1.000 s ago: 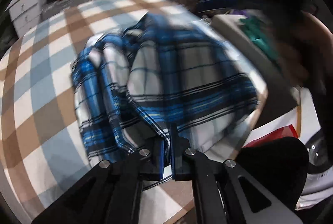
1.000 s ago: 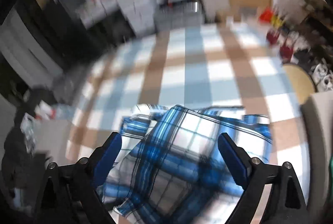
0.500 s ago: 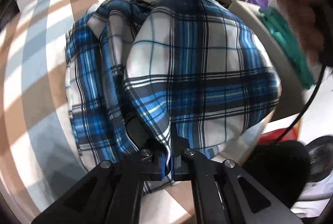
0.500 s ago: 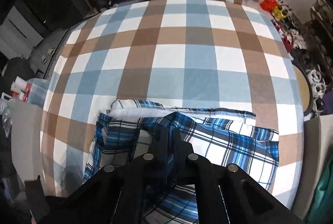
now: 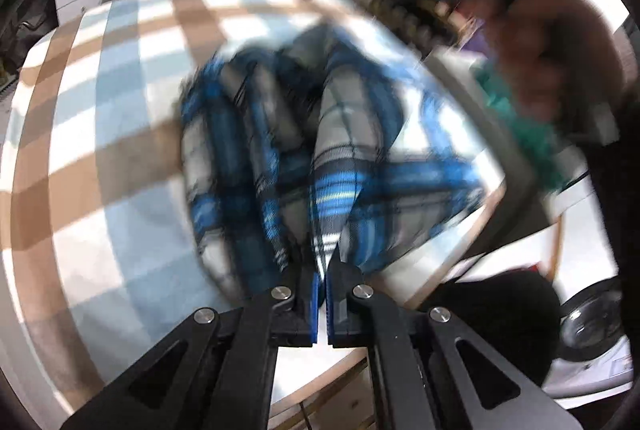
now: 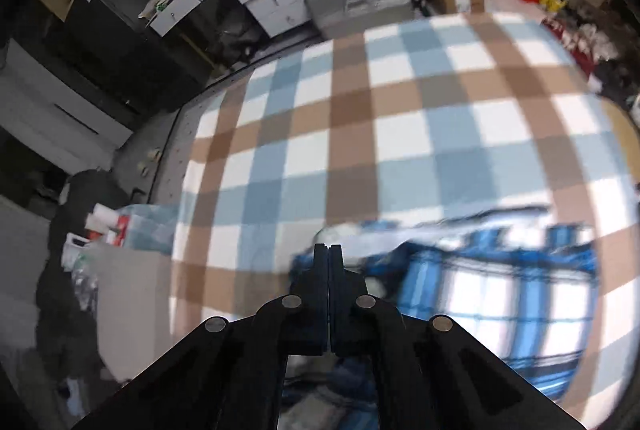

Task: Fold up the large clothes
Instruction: 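Fold the held shirt over onto itself with the left gripper and release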

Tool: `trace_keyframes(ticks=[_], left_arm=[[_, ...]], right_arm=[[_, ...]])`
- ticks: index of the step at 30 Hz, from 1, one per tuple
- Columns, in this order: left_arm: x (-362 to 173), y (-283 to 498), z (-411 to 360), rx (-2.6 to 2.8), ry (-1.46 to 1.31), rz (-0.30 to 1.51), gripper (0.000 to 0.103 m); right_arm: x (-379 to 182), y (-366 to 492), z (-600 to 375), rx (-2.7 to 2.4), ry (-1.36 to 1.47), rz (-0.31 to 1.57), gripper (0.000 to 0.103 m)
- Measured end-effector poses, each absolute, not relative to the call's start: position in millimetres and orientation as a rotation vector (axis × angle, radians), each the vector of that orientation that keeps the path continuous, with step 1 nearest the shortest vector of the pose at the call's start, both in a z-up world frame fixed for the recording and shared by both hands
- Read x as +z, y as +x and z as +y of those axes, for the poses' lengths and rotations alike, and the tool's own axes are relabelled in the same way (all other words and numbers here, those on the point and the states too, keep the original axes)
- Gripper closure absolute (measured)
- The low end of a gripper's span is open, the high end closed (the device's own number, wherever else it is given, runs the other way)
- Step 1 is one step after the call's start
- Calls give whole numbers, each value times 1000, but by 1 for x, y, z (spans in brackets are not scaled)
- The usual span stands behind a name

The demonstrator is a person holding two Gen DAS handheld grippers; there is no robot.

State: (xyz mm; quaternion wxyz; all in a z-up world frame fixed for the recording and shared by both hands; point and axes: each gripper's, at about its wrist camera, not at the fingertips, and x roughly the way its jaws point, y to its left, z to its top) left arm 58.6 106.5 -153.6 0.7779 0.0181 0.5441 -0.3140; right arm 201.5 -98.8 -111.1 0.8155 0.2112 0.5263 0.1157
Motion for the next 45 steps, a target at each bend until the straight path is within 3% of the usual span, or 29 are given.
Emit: trace_keyframes(ticks=[5,6,7,8,9,11,12,17,19,25,27,29,30,31,40,45], left_arm=[[-166,65,114,-682,32,1224,103],[-155,68,120,-707,-15,1200,103],[-145,69,125,-733,-51,1177,103],[-128,71,129,-777,-109,1135,97],[-118,74,130,-808,-142,1105,88],[-98,80,124,-816,-173,1060,7],[-91,85,120,-802,-183,1034,2],[-70,129,69,-779,-133,1051,3],[-86,151,40,-715,-4,1118,3],[-158,198,11,-551,179,1318,4],[-167,198,10,-571,148,1356,23],[-169,201,13,-586,86,1377,80],[-166,200,15,-606,54,1384,89],[-160,196,17,-622,61,1368,92],[-87,167,45,-644,31,1231,96],[-100,170,75,-582,33,1215,96]], right_arm=[[-112,153,-131,298,568,1030,94],[-110,139,-140,293,572,1004,80],[-110,112,-157,275,596,952,55],[-110,96,-167,257,617,921,40],[-115,67,-182,222,665,865,23],[-124,35,-197,205,715,808,22],[-132,18,-202,199,725,782,22],[-186,-8,-213,185,836,828,21],[-207,0,-215,258,958,916,21],[-225,14,-213,354,974,1007,19],[-224,17,-212,353,967,1007,19],[-223,20,-211,365,969,1007,15],[-221,22,-210,364,965,1010,15],[-219,22,-210,364,963,1009,15],[-212,20,-214,360,1041,930,14],[-222,32,-187,397,968,1056,14]])
